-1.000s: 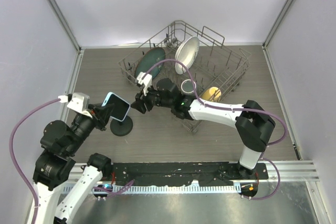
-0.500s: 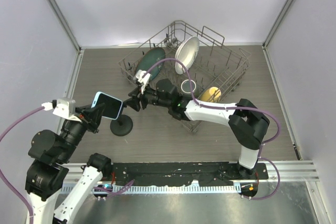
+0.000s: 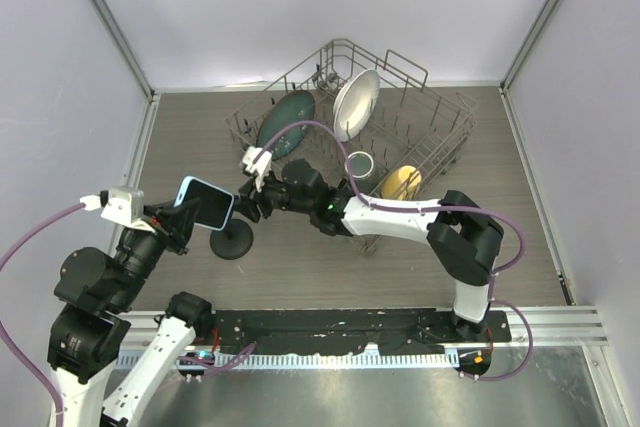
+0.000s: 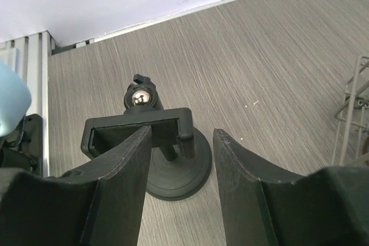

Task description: Place the phone on the phone stand

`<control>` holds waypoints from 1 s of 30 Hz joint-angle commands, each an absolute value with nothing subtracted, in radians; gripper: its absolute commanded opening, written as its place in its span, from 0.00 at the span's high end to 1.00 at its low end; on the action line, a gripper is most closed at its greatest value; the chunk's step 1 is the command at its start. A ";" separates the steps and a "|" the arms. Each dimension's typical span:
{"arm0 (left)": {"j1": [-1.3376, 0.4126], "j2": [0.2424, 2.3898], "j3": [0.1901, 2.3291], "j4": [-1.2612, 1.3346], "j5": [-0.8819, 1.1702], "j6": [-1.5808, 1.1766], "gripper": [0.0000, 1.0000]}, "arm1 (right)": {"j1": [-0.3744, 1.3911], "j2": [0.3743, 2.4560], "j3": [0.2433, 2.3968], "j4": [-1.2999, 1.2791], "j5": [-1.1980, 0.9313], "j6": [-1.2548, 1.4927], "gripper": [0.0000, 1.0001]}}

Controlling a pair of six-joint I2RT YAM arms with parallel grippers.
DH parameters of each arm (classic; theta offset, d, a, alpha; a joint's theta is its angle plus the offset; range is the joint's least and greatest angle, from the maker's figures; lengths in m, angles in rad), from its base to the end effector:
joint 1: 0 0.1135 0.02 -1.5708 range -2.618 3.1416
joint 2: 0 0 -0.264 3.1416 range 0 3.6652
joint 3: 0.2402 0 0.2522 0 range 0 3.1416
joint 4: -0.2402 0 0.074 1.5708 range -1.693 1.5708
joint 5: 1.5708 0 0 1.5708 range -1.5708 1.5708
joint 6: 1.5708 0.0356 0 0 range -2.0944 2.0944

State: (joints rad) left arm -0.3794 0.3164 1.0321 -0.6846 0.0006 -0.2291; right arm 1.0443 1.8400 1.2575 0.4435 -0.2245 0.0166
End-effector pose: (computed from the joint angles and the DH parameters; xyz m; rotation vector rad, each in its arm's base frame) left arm 0.0224 -0.0090 0.4051 0.1176 1.5551 -0.4824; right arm 0.2120 0.3805 0.2683 -1.0371 1.4789 0.9659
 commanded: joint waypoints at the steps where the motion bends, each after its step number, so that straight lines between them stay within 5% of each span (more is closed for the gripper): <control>1: -0.380 0.307 1.075 -0.606 -0.003 -0.244 1.00 | 1.072 1.878 1.299 0.413 -0.134 -0.051 0.48; 30: -0.382 0.258 1.054 -0.652 -0.003 -0.249 1.00 | 1.074 1.893 1.385 0.364 -0.107 -0.115 0.58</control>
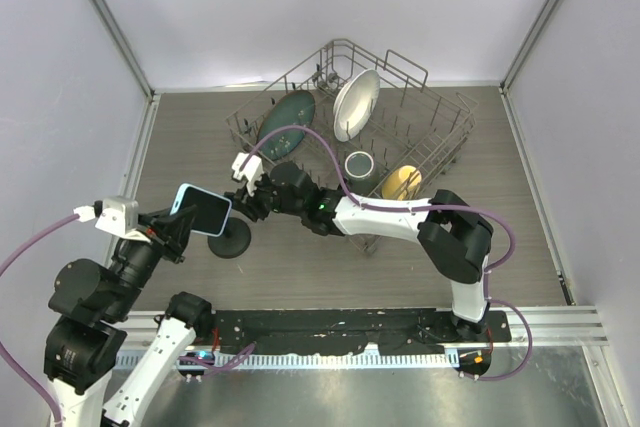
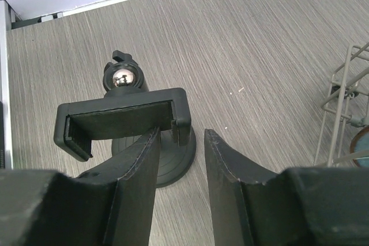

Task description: Place the phone on the phone stand

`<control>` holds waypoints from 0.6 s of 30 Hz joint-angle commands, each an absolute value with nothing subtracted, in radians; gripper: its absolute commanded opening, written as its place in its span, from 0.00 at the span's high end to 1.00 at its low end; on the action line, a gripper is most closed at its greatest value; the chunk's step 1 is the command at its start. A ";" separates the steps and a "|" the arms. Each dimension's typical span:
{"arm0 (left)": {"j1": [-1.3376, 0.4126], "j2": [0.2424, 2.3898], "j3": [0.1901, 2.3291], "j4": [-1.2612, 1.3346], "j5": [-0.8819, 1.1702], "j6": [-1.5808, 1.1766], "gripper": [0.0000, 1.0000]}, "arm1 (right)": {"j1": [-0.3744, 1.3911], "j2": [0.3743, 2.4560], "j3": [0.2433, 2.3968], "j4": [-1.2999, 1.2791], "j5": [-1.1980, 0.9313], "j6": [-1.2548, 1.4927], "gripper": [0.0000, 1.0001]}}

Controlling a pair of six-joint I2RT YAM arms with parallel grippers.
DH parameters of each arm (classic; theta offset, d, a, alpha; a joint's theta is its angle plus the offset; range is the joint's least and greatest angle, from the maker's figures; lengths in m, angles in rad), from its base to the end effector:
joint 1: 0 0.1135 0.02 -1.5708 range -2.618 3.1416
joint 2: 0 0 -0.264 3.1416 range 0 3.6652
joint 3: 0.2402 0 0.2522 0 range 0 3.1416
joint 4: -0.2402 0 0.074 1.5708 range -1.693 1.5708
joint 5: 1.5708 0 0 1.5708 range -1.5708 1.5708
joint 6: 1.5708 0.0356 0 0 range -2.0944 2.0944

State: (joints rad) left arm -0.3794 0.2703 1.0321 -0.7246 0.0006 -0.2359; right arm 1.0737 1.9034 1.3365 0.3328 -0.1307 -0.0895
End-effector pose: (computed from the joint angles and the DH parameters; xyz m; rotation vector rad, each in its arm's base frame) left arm 0.0102 -0.0041 0.4006 0.1119 1.5498 -0.4888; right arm 0.2112 0.3990 0.2567 -1.1122 1.5152 0.8085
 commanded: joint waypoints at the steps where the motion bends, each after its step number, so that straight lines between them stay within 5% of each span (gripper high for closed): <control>1: -0.380 0.258 1.054 -0.653 -0.003 -0.249 1.00 | 1.074 1.894 1.387 0.364 -0.107 -0.118 0.57; 18: -0.380 0.247 1.051 -0.670 0.035 -0.258 1.00 | 1.037 1.921 1.447 0.296 -0.230 -0.173 0.56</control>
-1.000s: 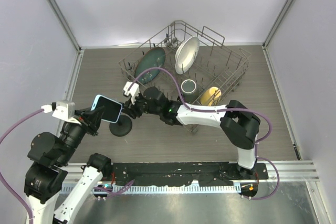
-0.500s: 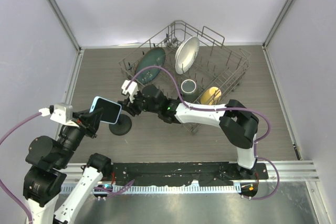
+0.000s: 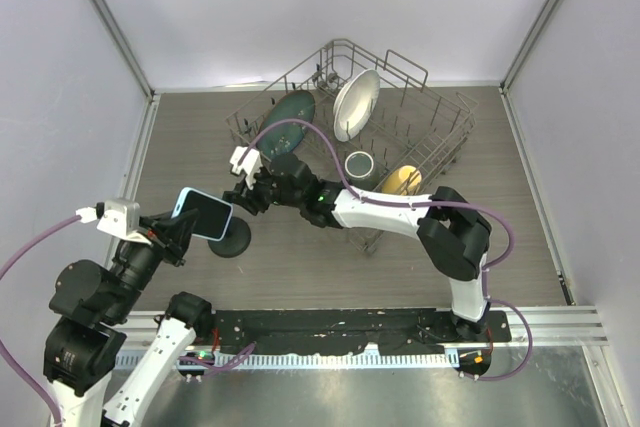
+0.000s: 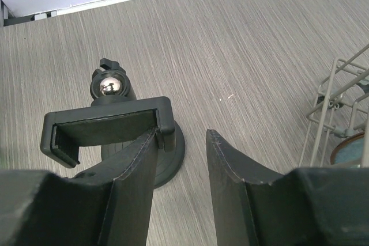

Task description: Place the phone on the phone stand

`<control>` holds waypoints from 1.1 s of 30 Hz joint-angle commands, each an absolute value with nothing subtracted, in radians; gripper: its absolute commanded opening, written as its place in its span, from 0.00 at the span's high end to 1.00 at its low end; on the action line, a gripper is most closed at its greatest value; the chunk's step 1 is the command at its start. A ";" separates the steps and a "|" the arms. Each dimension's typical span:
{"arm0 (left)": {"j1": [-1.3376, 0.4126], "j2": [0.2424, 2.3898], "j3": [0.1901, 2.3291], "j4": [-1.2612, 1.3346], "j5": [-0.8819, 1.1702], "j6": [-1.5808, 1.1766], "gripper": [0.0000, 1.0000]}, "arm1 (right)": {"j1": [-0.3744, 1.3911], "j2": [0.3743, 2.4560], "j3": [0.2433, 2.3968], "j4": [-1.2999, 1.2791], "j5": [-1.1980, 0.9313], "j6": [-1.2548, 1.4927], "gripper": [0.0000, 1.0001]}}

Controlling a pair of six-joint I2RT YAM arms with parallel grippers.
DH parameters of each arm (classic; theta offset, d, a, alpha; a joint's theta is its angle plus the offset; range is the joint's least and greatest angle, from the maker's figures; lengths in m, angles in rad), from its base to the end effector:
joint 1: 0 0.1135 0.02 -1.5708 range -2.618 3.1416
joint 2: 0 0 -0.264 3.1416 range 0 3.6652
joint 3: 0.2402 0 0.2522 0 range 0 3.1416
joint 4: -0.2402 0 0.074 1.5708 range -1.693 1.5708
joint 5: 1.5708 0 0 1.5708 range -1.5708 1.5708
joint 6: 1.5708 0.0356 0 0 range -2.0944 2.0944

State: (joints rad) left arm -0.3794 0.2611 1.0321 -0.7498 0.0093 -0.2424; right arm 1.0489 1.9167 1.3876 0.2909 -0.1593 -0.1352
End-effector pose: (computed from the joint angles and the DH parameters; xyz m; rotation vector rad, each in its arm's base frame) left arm 0.0077 -0.0034 0.3977 0.1150 1.5668 -0.4978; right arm 0.2231 0.3993 0.2643 -1.1437 1.4898 0.7844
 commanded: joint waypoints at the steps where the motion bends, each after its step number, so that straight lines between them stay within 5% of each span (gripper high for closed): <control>1: -0.380 0.247 1.051 -0.670 0.034 -0.259 1.00 | 1.026 1.928 1.459 0.281 -0.250 -0.173 0.56; 11: -0.380 0.242 1.054 -0.678 0.040 -0.262 1.00 | 1.014 1.974 1.526 0.229 -0.348 -0.186 0.67; 18: -0.382 0.233 1.035 -0.689 0.049 -0.250 1.00 | 1.015 1.973 1.522 0.232 -0.347 -0.150 0.99; 24: -0.380 0.238 0.974 -0.643 0.230 -0.184 1.00 | 1.015 1.959 1.499 0.222 -0.336 -0.123 0.99; 33: -0.402 0.316 0.985 -0.624 0.172 -0.155 1.00 | 1.011 1.956 1.457 0.253 -0.365 -0.011 0.99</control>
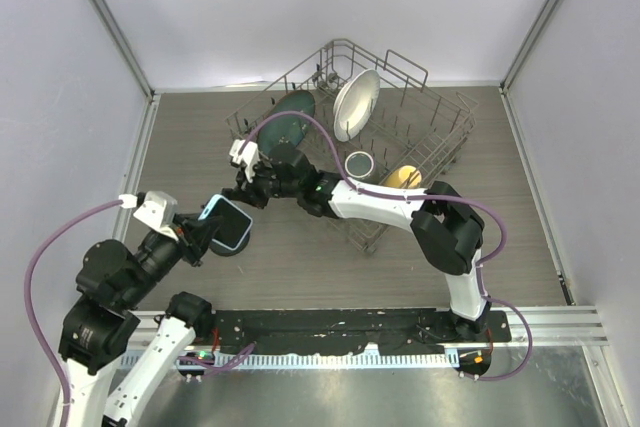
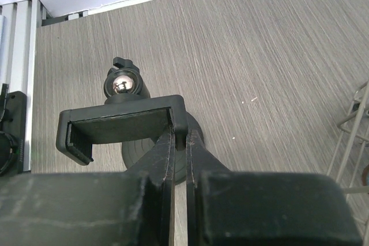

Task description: Place the phone on the phone stand

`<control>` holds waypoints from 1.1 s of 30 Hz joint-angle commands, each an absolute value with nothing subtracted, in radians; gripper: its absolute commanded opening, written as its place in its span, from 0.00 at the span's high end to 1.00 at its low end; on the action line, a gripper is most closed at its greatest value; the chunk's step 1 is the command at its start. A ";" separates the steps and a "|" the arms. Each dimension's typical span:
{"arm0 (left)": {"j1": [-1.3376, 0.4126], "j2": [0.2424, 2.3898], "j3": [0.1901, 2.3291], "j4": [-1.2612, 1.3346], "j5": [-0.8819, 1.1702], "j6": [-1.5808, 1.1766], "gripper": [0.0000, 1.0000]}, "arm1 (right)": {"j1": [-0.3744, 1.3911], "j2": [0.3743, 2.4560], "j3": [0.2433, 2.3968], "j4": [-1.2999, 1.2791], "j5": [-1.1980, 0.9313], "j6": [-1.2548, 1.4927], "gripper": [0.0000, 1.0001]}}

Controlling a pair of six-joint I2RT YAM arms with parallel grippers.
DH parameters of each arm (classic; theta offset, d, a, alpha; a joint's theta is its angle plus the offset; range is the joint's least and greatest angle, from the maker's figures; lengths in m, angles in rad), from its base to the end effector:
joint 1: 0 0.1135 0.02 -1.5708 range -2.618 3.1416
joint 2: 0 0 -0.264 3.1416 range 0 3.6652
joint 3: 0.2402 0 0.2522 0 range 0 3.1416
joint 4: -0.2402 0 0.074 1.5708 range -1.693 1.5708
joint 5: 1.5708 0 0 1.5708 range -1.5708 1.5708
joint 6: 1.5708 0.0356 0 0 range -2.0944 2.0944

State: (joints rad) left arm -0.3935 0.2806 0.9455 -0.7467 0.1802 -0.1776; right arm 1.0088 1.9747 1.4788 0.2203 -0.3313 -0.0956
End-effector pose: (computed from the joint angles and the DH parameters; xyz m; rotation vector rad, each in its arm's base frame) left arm 0.0259 -0.0177 0.3761 0.3197 1.6533 -0.5810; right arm 0.2414 0.4050 0.2632 -1.2154 1.5092 0.9296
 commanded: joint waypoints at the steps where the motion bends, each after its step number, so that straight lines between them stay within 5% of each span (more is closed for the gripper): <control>1: -0.405 0.325 0.994 -0.627 0.176 -0.155 1.00 | 1.011 1.954 1.450 0.261 -0.368 -0.005 0.99; 12: -0.411 0.385 0.986 -0.578 0.633 -0.029 1.00 | 0.991 1.925 1.442 0.143 -0.501 -0.074 0.99; 33: -0.411 0.716 0.939 -0.487 0.675 0.245 1.00 | 0.939 1.945 1.482 0.014 -0.681 -0.170 0.99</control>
State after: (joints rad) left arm -0.4103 0.6636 0.9215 -0.6319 0.6971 0.1917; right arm 0.9382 1.9629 1.4849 0.1040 -0.6327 -0.1574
